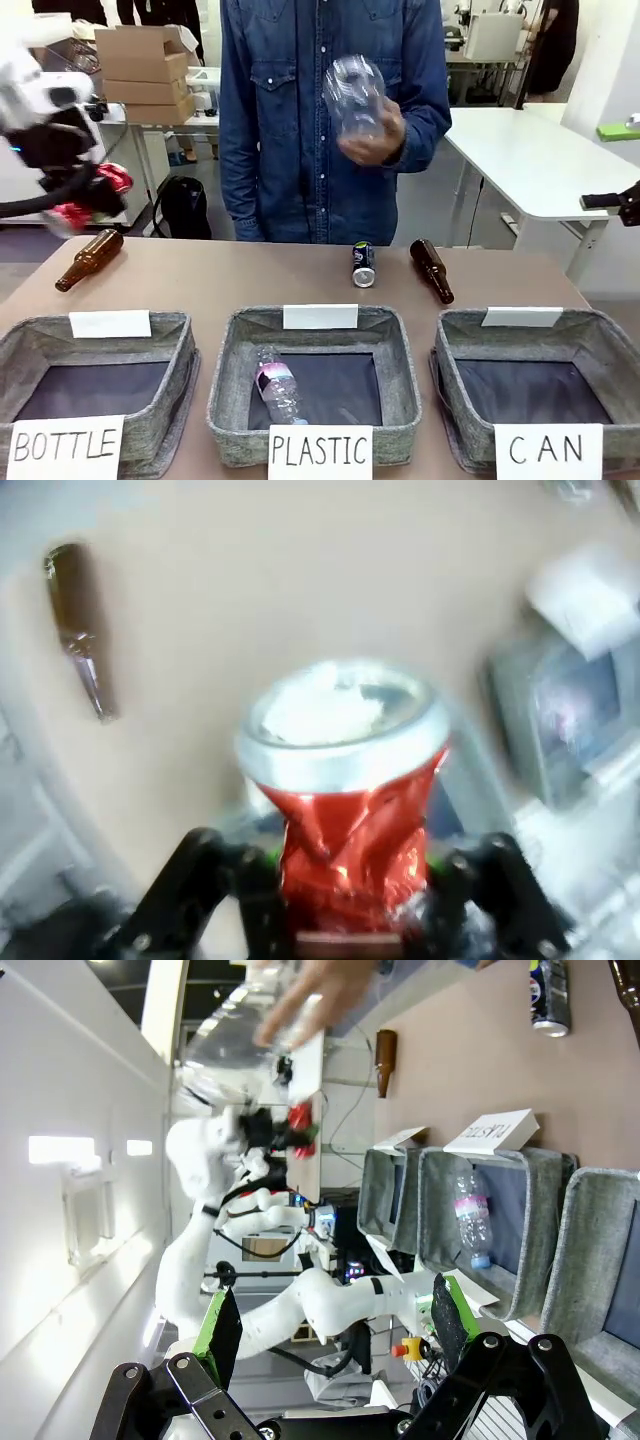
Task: Sort the can waste into the basket.
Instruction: Pick up the can waste from the table and place it in the right Fabric basket.
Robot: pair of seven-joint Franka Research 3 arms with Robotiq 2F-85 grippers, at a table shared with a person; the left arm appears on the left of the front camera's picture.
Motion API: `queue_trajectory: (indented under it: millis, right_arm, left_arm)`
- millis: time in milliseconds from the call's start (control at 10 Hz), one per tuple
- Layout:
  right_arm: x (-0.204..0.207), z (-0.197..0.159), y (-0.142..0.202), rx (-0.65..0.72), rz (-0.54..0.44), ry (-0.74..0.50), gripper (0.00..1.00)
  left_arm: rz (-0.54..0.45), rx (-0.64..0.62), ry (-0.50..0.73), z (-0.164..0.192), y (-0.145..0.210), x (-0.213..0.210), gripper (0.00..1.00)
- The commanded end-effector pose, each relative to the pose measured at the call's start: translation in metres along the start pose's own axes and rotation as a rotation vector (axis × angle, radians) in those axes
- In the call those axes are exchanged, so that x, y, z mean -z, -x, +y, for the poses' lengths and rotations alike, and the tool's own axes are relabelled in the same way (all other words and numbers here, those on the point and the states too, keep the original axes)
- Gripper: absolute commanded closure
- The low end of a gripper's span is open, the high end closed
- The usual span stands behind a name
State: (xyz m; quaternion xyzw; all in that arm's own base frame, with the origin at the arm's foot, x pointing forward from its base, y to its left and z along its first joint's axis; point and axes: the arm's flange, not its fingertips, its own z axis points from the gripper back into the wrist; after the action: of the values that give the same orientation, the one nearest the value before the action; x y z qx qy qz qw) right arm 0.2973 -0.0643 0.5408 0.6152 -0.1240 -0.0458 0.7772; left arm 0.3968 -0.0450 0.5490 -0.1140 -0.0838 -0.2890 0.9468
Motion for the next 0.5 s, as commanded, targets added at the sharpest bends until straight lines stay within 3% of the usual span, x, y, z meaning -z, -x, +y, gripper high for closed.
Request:
queue_trajectory:
  millis: [0,100,200,400]
  right_arm:
    - [0.001,0.000,-0.003,-0.025,-0.004,-0.020,0.00]
    - [0.001,0.000,-0.003,-0.025,-0.004,-0.020,0.00]
    - [0.001,0.000,-0.003,-0.025,-0.004,-0.020,0.00]
    - [0.001,0.000,-0.003,-0.025,-0.004,-0.020,0.00]
  left_arm:
    - [-0.024,0.377,0.092,-0.045,0.084,-0.044,1.00]
    - [-0.069,0.621,0.160,-0.064,0.119,-0.055,1.00]
    - [-0.048,0.838,0.215,-0.072,0.142,-0.056,1.00]
    - [0.014,1.212,0.426,-0.075,0.160,-0.059,1.00]
